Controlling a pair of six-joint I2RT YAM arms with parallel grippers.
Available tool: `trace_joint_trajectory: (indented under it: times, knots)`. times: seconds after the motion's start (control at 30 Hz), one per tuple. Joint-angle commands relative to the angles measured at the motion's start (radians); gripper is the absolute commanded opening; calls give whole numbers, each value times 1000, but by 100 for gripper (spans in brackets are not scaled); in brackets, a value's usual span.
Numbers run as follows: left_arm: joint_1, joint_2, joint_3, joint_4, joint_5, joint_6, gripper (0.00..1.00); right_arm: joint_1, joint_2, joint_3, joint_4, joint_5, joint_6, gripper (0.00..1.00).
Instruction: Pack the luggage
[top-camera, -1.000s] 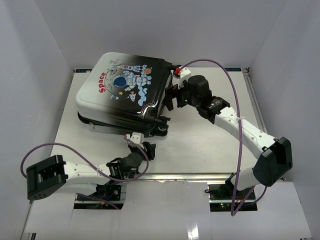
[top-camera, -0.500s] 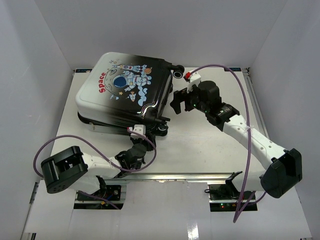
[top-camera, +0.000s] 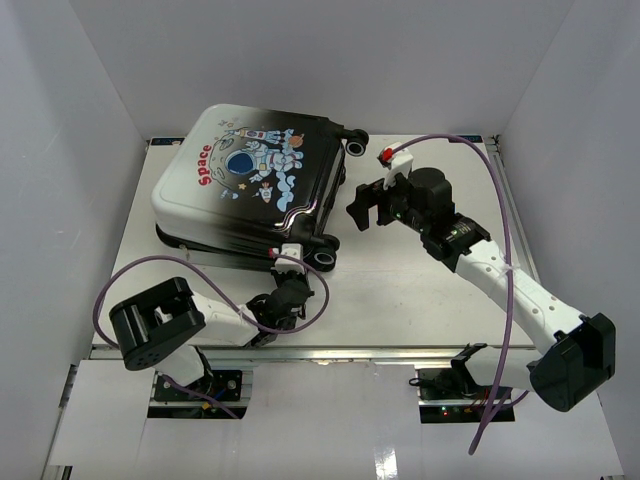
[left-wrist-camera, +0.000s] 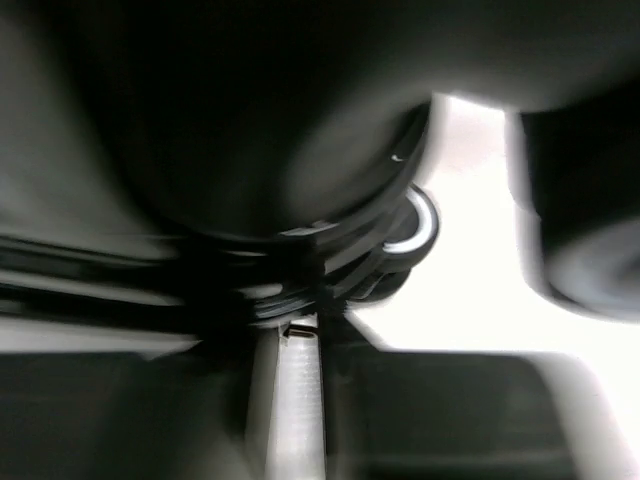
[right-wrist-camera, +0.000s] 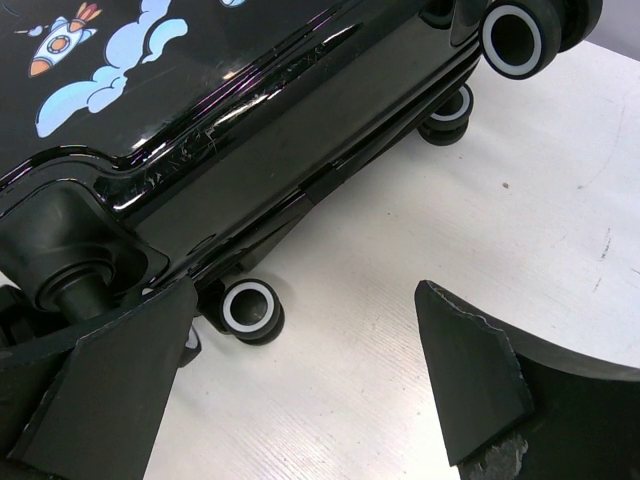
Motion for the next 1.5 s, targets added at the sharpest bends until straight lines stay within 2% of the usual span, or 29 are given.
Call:
trace_joint_trajectory:
  times: [0.0,0.37,0.43,0.5,0.57,0.7,0.8,0.93,1.03,1.2,1.33,1.47]
  knots:
    - [67,-55,19,-8,-37,-64,1,-6,-23,-14,57,-16,-10,96]
    - [75,-340,-139,-103,57,-124,0,-12,52,8,76,-32,-27,95]
    - [75,-430,-161,-151,33,-171,0,-18,89,26,76,-29,-27,91]
    - [80,-485,-187,-189,8,-197,0,-25,121,37,71,-33,-3,80]
    - [90,-563,-209,-213,-10,-194,0,-29,139,32,78,-37,21,74]
    - [123,-742,-209,-385,-73,-242,0,-33,160,8,124,-30,35,75]
    - [133,-869,-236,-473,-128,-294,0,-47,176,59,123,-29,-24,80]
    - [146,-1074,-265,-561,-193,-274,0,-85,267,211,44,-113,-182,86]
    - [149,-1179,-264,-548,-210,-215,0,-96,388,384,-55,-186,-244,90]
    - [151,-1131,-252,-542,-201,-206,0,-97,582,615,-212,-270,-321,93]
    - [151,-1097,-239,-552,-195,-212,0,-96,768,890,-383,-310,-379,93]
    - [152,-1128,-243,-530,-175,-189,0,-94,923,1157,-518,-306,-430,92]
